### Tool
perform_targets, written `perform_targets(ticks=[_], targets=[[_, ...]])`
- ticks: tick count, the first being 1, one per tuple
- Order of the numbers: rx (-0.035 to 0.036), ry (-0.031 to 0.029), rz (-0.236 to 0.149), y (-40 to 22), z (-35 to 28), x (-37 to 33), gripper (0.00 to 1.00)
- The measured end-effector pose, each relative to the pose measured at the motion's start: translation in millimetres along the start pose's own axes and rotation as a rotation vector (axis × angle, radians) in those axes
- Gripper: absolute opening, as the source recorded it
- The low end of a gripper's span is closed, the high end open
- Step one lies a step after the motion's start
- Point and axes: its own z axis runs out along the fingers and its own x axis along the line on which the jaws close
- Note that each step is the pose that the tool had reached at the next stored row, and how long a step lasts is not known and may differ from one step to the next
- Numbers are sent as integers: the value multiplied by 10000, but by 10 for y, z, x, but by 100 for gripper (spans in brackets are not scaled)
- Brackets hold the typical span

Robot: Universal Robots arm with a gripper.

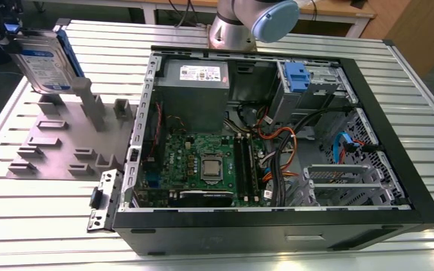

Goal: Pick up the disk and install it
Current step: 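Pick up the disk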

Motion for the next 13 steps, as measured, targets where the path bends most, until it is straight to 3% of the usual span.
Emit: perform_targets(ticks=[13], targets=[[0, 1, 0, 0, -26, -1, 36]])
